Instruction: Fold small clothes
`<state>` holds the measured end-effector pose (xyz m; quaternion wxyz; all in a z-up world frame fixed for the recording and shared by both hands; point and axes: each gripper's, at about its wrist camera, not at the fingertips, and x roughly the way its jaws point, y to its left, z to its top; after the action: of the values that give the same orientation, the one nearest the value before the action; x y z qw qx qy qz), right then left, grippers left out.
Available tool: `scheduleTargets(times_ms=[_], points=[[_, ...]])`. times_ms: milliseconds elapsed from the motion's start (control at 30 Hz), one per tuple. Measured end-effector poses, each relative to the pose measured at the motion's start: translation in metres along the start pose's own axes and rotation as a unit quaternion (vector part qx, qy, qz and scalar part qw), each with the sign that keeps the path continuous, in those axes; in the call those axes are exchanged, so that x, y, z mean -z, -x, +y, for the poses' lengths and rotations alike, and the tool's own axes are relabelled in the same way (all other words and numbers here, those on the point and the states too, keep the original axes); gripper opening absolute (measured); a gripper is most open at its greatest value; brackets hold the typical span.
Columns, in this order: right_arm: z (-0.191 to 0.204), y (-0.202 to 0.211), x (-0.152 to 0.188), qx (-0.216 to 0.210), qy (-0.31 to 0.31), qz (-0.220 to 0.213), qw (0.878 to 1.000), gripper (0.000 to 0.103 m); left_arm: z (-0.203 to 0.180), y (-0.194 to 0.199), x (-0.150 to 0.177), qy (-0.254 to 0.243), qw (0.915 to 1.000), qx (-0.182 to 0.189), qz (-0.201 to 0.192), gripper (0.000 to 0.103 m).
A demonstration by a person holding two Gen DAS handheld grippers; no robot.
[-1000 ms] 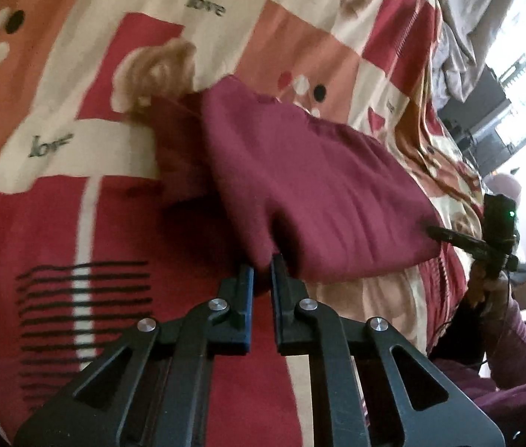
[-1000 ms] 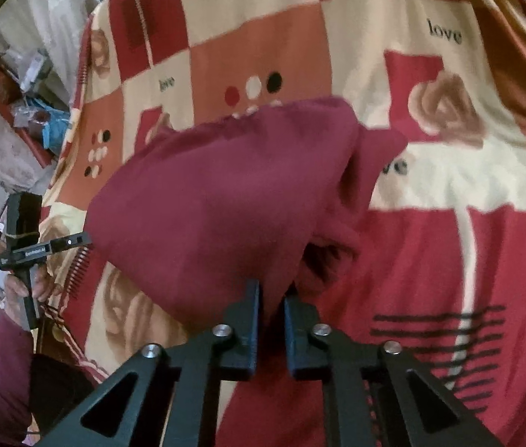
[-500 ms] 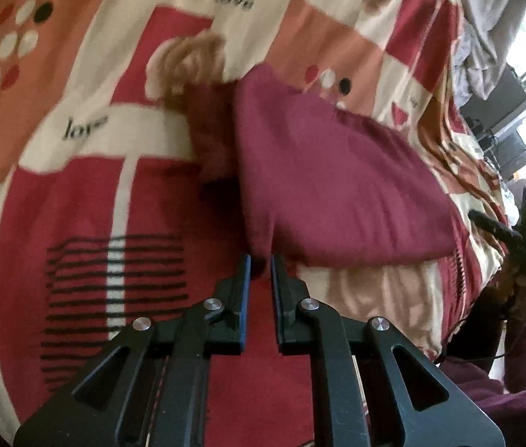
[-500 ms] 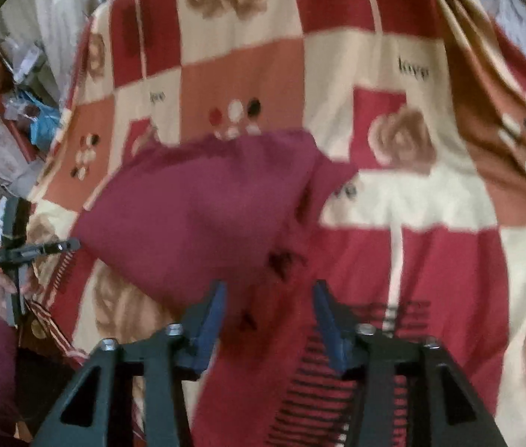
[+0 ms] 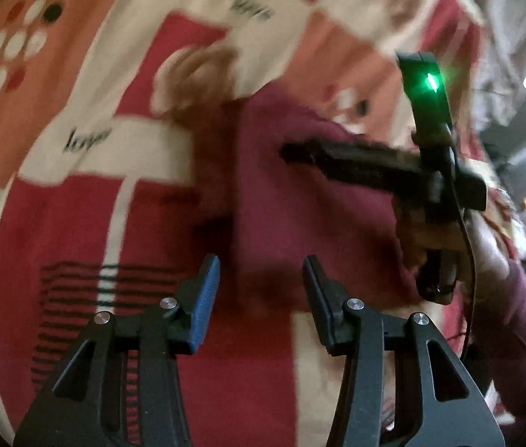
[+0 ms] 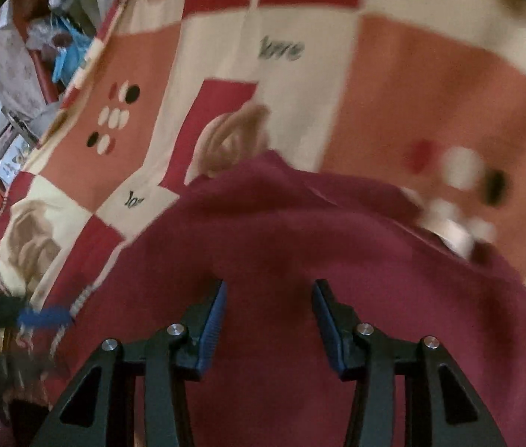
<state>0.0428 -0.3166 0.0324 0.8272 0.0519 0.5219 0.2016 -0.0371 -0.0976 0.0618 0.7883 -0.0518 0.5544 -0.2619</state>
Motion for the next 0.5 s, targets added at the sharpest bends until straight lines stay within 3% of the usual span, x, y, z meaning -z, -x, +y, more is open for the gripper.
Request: scheduleTargets(times_ms=[100, 267, 333, 400, 500], points=[[0.008, -0.03, -0.022, 0.031, 0.011, -0.004, 0.999, 0.045, 0.009, -0.012, -0.004, 0.017, 0.9997, -0.011, 0.009, 0.046], [0.007, -0.011, -0.039, 0.005, -0.022, -0.005, 1.0, 0.046, 0.011, -0.013, -0.004, 0.025, 0.9993, -0.029, 0.002, 0.046], [0.014, 0.001, -0.04, -0.03, -0.034, -0.009, 0.999, 0.053, 0.012, -0.013, -0.003, 0.022, 0.9991, -0.035, -0.002, 0.046], [0.026, 0.001, -0.043, -0.039, -0.035, 0.002, 0.999, 0.073, 0.01, -0.014, -0.002, 0.022, 0.9987, -0.046, -0.005, 0.046], [0.05, -0.019, -0.049, -0.031, -0.01, 0.041, 0.999, 0.074, 0.01, -0.015, -0.001, 0.024, 0.9984, -0.051, -0.007, 0.046]])
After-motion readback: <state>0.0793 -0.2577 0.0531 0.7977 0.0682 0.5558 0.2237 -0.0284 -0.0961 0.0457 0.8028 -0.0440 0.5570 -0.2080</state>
